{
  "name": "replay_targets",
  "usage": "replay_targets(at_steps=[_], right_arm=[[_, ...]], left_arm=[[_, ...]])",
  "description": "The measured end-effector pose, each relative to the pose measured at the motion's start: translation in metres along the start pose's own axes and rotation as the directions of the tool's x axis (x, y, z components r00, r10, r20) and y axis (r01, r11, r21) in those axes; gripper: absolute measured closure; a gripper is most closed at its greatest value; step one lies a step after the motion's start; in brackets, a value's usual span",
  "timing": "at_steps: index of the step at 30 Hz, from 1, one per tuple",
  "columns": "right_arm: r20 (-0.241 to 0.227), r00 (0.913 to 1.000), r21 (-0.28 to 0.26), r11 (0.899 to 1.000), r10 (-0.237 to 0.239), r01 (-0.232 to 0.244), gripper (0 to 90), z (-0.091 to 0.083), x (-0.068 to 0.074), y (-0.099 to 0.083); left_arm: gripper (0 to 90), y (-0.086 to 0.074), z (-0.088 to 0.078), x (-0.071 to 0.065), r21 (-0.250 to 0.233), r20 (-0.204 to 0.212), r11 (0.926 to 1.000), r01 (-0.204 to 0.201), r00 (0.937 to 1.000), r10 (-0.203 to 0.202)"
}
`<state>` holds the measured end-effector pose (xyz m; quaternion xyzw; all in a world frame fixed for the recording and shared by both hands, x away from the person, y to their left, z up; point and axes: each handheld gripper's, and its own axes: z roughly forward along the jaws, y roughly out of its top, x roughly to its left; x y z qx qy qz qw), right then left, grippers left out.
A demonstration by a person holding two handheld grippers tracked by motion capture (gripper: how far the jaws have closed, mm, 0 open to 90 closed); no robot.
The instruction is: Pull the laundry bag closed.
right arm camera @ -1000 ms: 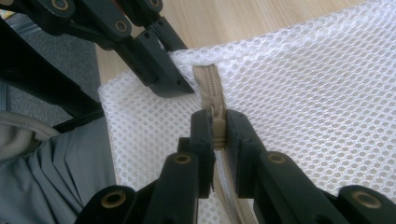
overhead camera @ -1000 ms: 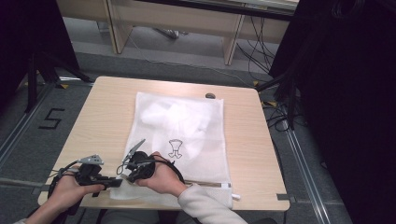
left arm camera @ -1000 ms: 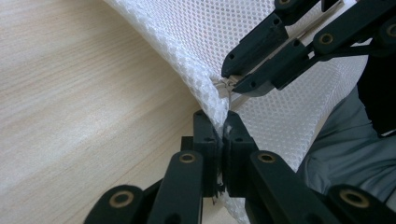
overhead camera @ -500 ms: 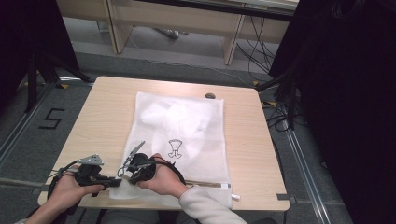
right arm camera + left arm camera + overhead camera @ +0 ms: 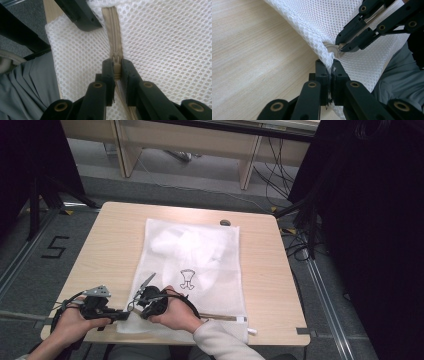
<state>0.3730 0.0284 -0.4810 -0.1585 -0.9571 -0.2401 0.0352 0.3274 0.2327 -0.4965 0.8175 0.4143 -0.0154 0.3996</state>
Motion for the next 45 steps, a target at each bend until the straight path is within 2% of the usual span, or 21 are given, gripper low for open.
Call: replay_targets(at_steps=[6, 7, 10, 15, 19, 20, 22, 23, 28, 29, 31, 33, 34, 37, 38, 39, 40, 41, 42, 43, 45], right_arm=[[-0.004, 0.9997, 0.015, 1.000, 0.024, -0.024, 82.4, -0.001, 0.000, -0.003], [-0.003, 1.0000, 0.010, 1.000, 0.003, -0.003, 82.4, -0.001, -0.001, -0.003], [-0.001, 1.0000, 0.016, 1.000, -0.006, 0.006, 82.4, 0.000, -0.002, -0.003], [0.007, 0.9998, 0.032, 0.999, 0.017, -0.018, 82.4, -0.001, -0.001, -0.005], [0.008, 0.9998, 0.040, 0.999, 0.016, -0.016, 82.4, -0.001, -0.001, -0.005], [0.000, 0.9999, 0.039, 0.999, 0.015, -0.015, 82.4, -0.001, -0.001, -0.006], [0.003, 0.9998, 0.031, 0.999, -0.019, 0.018, 82.5, -0.001, -0.004, -0.006], [0.003, 0.9999, 0.044, 0.999, 0.010, -0.010, 82.5, -0.002, -0.002, -0.007], [0.004, 0.9999, 0.043, 0.999, 0.014, -0.014, 82.5, -0.003, -0.002, -0.009], [0.005, 0.9995, 0.043, 0.999, 0.030, -0.030, 82.5, -0.003, -0.001, -0.009], [0.006, 0.9997, 0.043, 0.999, 0.024, -0.024, 82.5, -0.004, -0.002, -0.010], [0.004, 1.0000, 0.039, 0.999, -0.004, 0.004, 82.5, -0.004, -0.005, -0.011], [0.005, 0.9996, 0.050, 0.998, 0.026, -0.027, 82.5, -0.005, -0.003, -0.012], [0.008, 0.9999, 0.047, 0.999, 0.008, -0.008, 82.5, -0.006, -0.006, -0.014], [0.008, 0.9995, 0.050, 0.998, 0.031, -0.032, 82.4, -0.007, -0.005, -0.016], [0.004, 0.9994, 0.049, 0.998, 0.035, -0.035, 82.5, -0.007, -0.005, -0.016], [0.010, 1.0000, 0.044, 0.999, 0.000, 0.000, 82.5, -0.007, -0.007, -0.017], [0.010, 1.0000, 0.044, 0.999, 0.000, 0.000, 82.5, -0.007, -0.007, -0.017], [0.014, 0.9997, 0.050, 0.999, 0.020, -0.020, 82.5, -0.008, -0.006, -0.017], [0.014, 0.9997, 0.049, 0.999, 0.022, -0.022, 82.5, -0.008, -0.006, -0.018], [0.014, 0.9994, 0.052, 0.998, 0.031, -0.032, 82.5, -0.008, -0.006, -0.019]], left_arm=[[85.5, 0.000, 0.000, 0.000, -0.003, 0.005, 1.0000, 0.002, 1.0000, -0.002], [85.5, 0.000, 0.000, 0.000, -0.003, 0.005, 1.0000, 0.002, 1.0000, -0.002], [85.6, 0.000, -0.001, 0.000, -0.005, 0.001, 1.0000, 0.001, 1.0000, -0.001], [85.6, 0.000, -0.001, 0.000, -0.005, -0.001, 1.0000, 0.002, 1.0000, -0.002], [85.5, 0.000, -0.001, 0.001, -0.003, 0.002, 1.0000, -0.001, 1.0000, 0.001], [85.5, 0.000, -0.001, 0.001, -0.004, -0.002, 1.0000, -0.001, 1.0000, 0.001], [85.6, 0.000, -0.001, 0.001, -0.004, -0.001, 1.0000, 0.000, 1.0000, 0.000], [85.6, 0.000, -0.001, 0.001, -0.004, 0.001, 1.0000, -0.001, 1.0000, 0.001], [85.6, 0.000, -0.002, 0.001, -0.006, 0.001, 1.0000, 0.000, 1.0000, 0.000], [85.5, 0.000, -0.001, 0.000, -0.011, -0.007, 0.9999, 0.003, 1.0000, -0.003], [85.6, 0.000, -0.002, 0.000, -0.010, -0.004, 0.9999, 0.001, 1.0000, -0.001], [85.6, 0.000, -0.002, 0.001, -0.009, -0.006, 1.0000, 0.000, 1.0000, 0.000], [85.6, 0.000, -0.002, 0.001, -0.009, -0.006, 1.0000, 0.000, 1.0000, 0.000], [85.6, 0.000, -0.002, 0.001, -0.008, 0.001, 1.0000, 0.001, 1.0000, -0.001], [85.6, 0.000, -0.002, 0.001, -0.008, 0.003, 1.0000, 0.003, 1.0000, -0.002], [85.6, 0.000, -0.002, 0.001, -0.009, -0.007, 1.0000, 0.001, 1.0000, -0.001], [85.6, 0.000, -0.002, 0.001, -0.010, -0.009, 1.0000, 0.001, 1.0000, -0.001], [85.6, 0.000, -0.002, 0.001, -0.010, -0.009, 1.0000, 0.001, 1.0000, -0.001], [85.6, 0.000, -0.002, 0.001, -0.008, 0.001, 1.0000, 0.002, 1.0000, -0.002], [85.6, 0.000, -0.002, 0.001, -0.010, -0.011, 0.9999, 0.001, 0.9999, -0.001], [85.6, 0.000, -0.002, 0.001, -0.008, -0.002, 1.0000, 0.002, 1.0000, -0.002]])
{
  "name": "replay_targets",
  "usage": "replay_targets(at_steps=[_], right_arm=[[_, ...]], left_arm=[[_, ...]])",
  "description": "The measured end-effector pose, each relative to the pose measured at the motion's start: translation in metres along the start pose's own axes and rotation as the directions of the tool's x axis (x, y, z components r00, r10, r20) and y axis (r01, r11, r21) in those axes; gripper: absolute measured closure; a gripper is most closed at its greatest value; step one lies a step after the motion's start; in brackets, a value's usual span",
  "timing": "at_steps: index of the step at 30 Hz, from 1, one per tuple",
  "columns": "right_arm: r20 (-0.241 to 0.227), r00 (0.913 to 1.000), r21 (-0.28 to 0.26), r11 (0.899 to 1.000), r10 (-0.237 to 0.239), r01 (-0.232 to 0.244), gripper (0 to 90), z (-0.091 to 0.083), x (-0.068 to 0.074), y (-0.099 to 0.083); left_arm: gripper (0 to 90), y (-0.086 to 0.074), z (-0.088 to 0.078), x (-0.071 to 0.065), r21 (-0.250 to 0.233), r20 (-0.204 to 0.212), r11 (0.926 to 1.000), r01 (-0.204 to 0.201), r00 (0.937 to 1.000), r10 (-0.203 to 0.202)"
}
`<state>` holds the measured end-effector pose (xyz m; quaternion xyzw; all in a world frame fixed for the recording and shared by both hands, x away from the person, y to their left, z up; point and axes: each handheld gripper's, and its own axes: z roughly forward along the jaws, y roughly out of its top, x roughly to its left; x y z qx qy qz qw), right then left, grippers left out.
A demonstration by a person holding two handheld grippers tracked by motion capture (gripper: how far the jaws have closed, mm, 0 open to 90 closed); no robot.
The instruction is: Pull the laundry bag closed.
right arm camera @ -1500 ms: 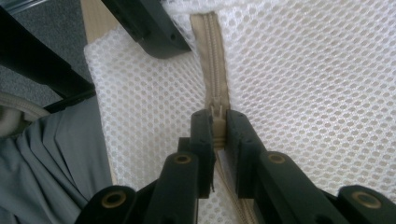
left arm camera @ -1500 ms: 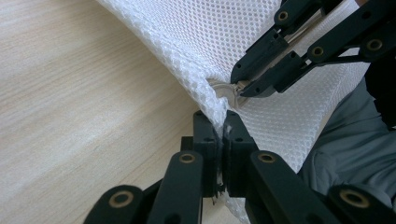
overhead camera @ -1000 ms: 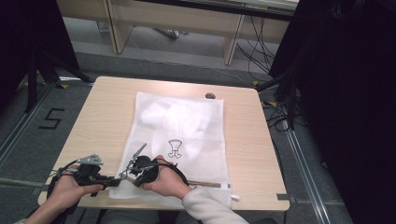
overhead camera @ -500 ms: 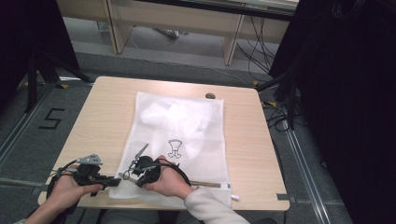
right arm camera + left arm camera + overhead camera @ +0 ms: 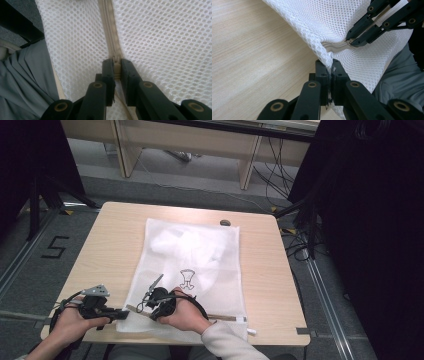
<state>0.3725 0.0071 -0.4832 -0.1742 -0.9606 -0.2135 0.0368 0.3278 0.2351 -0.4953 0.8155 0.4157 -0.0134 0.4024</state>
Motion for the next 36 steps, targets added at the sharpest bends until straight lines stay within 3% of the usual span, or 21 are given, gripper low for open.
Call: replay_targets(at_steps=[1, 6, 9, 11, 19, 22, 24, 25, 29, 32, 33, 36], right_arm=[[0.002, 0.9997, 0.000, 1.000, -0.024, 0.024, 82.5, 0.000, -0.001, 0.000], [0.009, 0.9999, 0.006, 1.000, 0.006, -0.006, 82.5, -0.002, 0.000, -0.003], [0.011, 0.9997, 0.002, 1.000, -0.023, 0.023, 82.5, -0.002, -0.002, -0.003], [0.008, 1.0000, 0.004, 1.000, 0.003, -0.003, 82.5, -0.003, 0.000, -0.004], [0.012, 0.9998, 0.004, 1.000, -0.017, 0.017, 82.5, -0.005, -0.002, -0.007], [0.021, 0.9997, 0.010, 1.000, 0.012, -0.012, 82.5, -0.007, -0.001, -0.009], [0.019, 0.9998, 0.006, 1.000, -0.009, 0.009, 82.5, -0.007, -0.003, -0.009], [0.023, 0.9997, 0.011, 1.000, 0.010, -0.011, 82.5, -0.008, -0.002, -0.010], [0.024, 0.9997, 0.013, 1.000, 0.010, -0.010, 82.5, -0.009, -0.002, -0.010], [0.030, 0.9995, 0.012, 1.000, -0.013, 0.013, 82.5, -0.010, -0.004, -0.012], [0.029, 0.9994, 0.018, 1.000, 0.017, -0.018, 82.5, -0.010, -0.003, -0.013], [0.031, 0.9995, 0.009, 1.000, -0.006, 0.005, 82.5, -0.011, -0.005, -0.013]], left_arm=[[85.6, 0.000, 0.000, 0.000, -0.002, 0.001, 1.0000, 0.002, 1.0000, -0.002], [85.6, 0.000, 0.000, 0.000, -0.008, -0.003, 0.9999, 0.011, 0.9999, -0.011], [85.6, 0.000, 0.000, 0.000, -0.005, -0.002, 1.0000, 0.007, 1.0000, -0.007], [85.6, 0.000, 0.000, 0.000, -0.004, -0.006, 1.0000, 0.006, 1.0000, -0.006], [85.6, 0.000, 0.000, 0.000, -0.004, -0.008, 1.0000, 0.009, 0.9999, -0.009], [85.6, 0.000, 0.000, 0.001, -0.004, -0.009, 0.9999, 0.011, 0.9999, -0.011], [85.6, 0.000, 0.000, 0.001, -0.005, -0.009, 0.9999, 0.013, 0.9999, -0.013], [85.6, 0.000, 0.000, 0.001, -0.005, -0.009, 0.9999, 0.013, 0.9999, -0.013], [85.6, 0.000, -0.001, 0.001, -0.004, -0.011, 0.9999, 0.010, 0.9999, -0.010], [85.6, -0.001, -0.001, 0.002, -0.003, -0.006, 1.0000, 0.009, 0.9999, -0.009], [85.5, -0.001, -0.001, 0.002, -0.002, -0.008, 1.0000, 0.009, 0.9999, -0.009], [85.6, 0.000, -0.001, 0.002, -0.001, -0.008, 1.0000, 0.008, 0.9999, -0.008]])
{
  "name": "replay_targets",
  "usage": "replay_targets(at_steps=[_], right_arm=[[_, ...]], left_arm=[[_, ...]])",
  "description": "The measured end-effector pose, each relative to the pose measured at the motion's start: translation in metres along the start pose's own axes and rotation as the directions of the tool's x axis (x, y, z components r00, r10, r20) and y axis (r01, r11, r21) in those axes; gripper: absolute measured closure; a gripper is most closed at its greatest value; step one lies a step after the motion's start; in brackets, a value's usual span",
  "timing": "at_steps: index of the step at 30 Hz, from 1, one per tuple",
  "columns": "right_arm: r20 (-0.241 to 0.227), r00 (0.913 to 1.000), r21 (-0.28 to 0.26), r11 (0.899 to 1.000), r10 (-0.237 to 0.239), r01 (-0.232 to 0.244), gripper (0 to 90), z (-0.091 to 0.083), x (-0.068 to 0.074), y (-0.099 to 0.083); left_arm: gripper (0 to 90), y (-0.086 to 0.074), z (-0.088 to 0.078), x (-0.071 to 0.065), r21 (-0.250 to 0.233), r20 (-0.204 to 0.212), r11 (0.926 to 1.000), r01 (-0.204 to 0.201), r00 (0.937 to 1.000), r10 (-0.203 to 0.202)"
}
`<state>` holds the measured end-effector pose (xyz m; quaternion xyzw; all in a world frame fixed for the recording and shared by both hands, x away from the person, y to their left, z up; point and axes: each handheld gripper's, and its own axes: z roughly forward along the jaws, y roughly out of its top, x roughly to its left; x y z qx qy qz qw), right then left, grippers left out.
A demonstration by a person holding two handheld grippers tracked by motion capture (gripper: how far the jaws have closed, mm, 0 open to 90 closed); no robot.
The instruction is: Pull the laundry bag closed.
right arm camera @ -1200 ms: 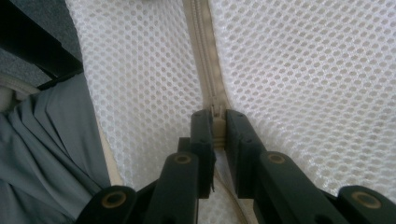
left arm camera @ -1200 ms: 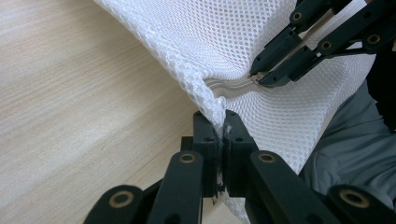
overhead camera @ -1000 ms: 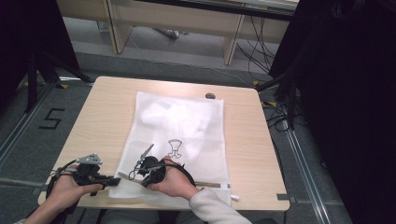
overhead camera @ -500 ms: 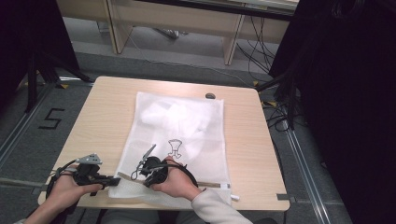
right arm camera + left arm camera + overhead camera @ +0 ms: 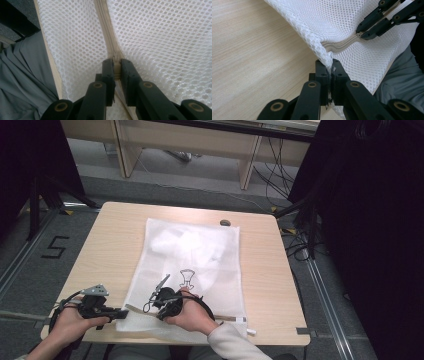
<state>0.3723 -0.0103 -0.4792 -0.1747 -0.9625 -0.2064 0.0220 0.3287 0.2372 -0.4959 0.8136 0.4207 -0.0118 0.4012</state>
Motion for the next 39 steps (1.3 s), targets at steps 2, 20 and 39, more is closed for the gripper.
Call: replay_targets(at_steps=[2, 20, 39], right_arm=[[0.001, 0.9999, 0.006, 1.000, 0.015, -0.015, 82.5, -0.002, 0.000, -0.001], [0.011, 0.9997, 0.011, 1.000, 0.023, -0.023, 82.5, -0.006, -0.003, -0.007], [0.017, 0.9991, 0.013, 0.999, 0.039, -0.039, 82.5, -0.010, -0.004, -0.012]], left_arm=[[85.6, 0.000, 0.000, 0.000, -0.001, -0.001, 1.0000, 0.001, 1.0000, -0.001], [85.6, 0.000, 0.000, 0.000, 0.000, -0.010, 1.0000, 0.002, 0.9999, -0.002], [85.6, -0.001, 0.001, 0.000, 0.003, -0.023, 0.9999, 0.012, 0.9997, -0.012]])
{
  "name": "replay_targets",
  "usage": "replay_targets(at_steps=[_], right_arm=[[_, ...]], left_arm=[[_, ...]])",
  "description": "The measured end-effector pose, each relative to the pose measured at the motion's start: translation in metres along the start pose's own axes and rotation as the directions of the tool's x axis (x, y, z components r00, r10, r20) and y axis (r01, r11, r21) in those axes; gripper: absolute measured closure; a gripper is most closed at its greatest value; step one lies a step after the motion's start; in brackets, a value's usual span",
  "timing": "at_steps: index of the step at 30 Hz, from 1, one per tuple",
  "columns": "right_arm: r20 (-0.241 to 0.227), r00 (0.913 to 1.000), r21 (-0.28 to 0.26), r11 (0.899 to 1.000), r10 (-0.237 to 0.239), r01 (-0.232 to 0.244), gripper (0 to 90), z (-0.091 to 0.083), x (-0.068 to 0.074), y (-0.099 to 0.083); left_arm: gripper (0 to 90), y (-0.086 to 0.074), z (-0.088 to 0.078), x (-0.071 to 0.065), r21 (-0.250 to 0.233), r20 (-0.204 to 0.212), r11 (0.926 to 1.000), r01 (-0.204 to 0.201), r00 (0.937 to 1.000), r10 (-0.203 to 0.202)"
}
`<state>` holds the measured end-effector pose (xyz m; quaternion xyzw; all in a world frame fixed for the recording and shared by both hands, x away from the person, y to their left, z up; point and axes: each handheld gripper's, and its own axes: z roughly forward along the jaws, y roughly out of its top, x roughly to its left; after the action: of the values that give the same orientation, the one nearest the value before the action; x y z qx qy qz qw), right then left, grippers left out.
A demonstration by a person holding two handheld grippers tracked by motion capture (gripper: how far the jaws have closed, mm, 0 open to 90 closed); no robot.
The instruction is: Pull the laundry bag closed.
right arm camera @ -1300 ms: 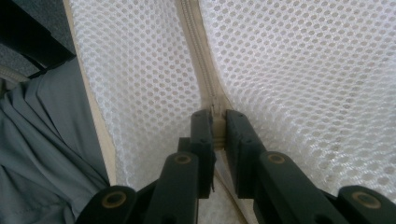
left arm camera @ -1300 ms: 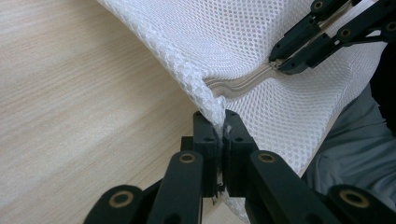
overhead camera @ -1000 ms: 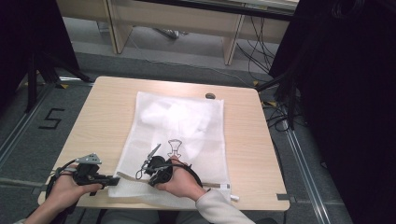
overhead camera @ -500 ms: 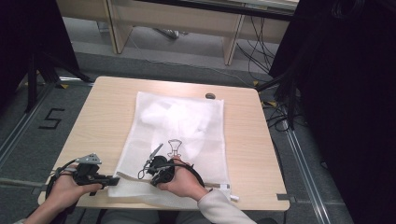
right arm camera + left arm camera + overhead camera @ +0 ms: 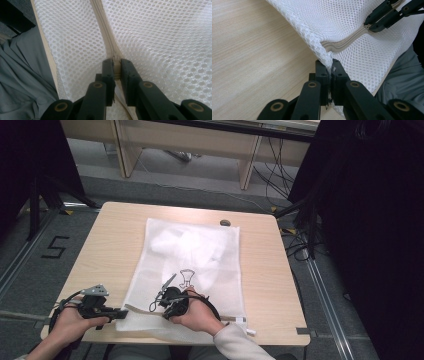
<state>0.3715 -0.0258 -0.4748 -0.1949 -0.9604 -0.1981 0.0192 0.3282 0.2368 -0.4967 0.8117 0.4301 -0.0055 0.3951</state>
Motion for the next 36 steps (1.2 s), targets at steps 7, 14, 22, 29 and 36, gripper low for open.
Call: replay_targets(at_steps=[7, 14, 22, 29, 36], right_arm=[[0.002, 1.0000, -0.003, 1.000, -0.009, 0.009, 82.5, -0.003, -0.003, -0.003], [0.003, 1.0000, -0.003, 1.000, 0.005, -0.005, 82.5, -0.006, -0.004, -0.006], [0.004, 0.9999, -0.010, 1.000, 0.013, -0.013, 82.5, -0.008, -0.005, -0.009], [0.008, 1.0000, -0.010, 1.000, 0.005, -0.005, 82.5, -0.011, -0.007, -0.012], [0.012, 0.9999, -0.012, 1.000, 0.010, -0.010, 82.5, -0.015, -0.008, -0.014]], left_arm=[[85.6, 0.000, 0.000, 0.001, 0.000, 0.008, 1.0000, -0.002, 1.0000, 0.002], [85.6, 0.000, -0.001, 0.001, 0.003, 0.004, 0.9999, -0.013, 0.9999, 0.013], [85.6, 0.000, -0.001, 0.001, 0.004, 0.003, 0.9999, -0.015, 0.9999, 0.015], [85.6, 0.000, 0.000, 0.001, -0.001, 0.007, 0.9999, -0.015, 0.9999, 0.015], [85.6, -0.001, 0.000, 0.001, -0.004, -0.002, 0.9999, -0.012, 0.9999, 0.012]])
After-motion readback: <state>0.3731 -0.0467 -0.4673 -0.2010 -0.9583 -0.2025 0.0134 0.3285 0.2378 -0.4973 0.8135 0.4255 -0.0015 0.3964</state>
